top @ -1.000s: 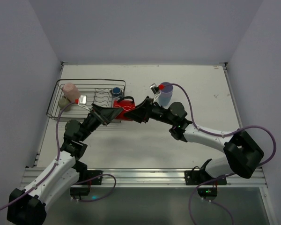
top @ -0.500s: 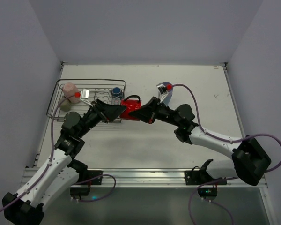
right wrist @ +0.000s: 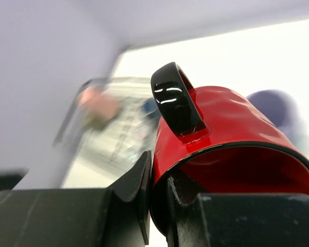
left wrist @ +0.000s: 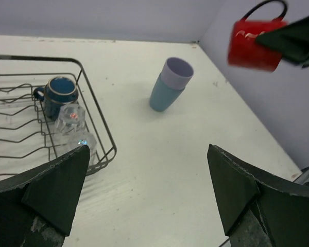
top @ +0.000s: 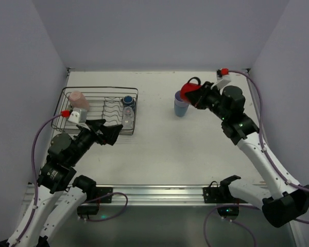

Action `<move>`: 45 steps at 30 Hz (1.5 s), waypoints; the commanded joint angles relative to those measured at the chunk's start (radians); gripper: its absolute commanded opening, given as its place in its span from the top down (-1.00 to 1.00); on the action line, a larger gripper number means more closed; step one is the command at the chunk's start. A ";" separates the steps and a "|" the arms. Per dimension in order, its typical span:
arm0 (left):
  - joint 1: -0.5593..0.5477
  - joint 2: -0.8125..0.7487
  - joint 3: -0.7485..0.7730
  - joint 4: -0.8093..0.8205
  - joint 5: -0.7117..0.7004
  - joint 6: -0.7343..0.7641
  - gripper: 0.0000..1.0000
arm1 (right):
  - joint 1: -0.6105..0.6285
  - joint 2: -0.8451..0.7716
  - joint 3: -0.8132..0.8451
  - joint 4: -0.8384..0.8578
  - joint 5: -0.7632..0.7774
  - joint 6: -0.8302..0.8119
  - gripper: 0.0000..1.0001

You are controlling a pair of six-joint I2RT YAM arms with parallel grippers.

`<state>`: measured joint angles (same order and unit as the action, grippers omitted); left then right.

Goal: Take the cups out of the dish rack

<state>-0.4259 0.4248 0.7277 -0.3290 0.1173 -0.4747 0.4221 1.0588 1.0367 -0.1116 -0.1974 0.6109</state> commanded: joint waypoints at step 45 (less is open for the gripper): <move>0.108 -0.044 -0.093 -0.033 -0.019 0.136 -1.00 | -0.306 0.710 0.537 -0.494 0.173 -0.306 0.04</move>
<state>-0.3328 0.3653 0.6090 -0.3756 0.1555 -0.3477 0.1169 1.9175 1.5536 -0.6044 0.0044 0.3138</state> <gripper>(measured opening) 0.999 0.466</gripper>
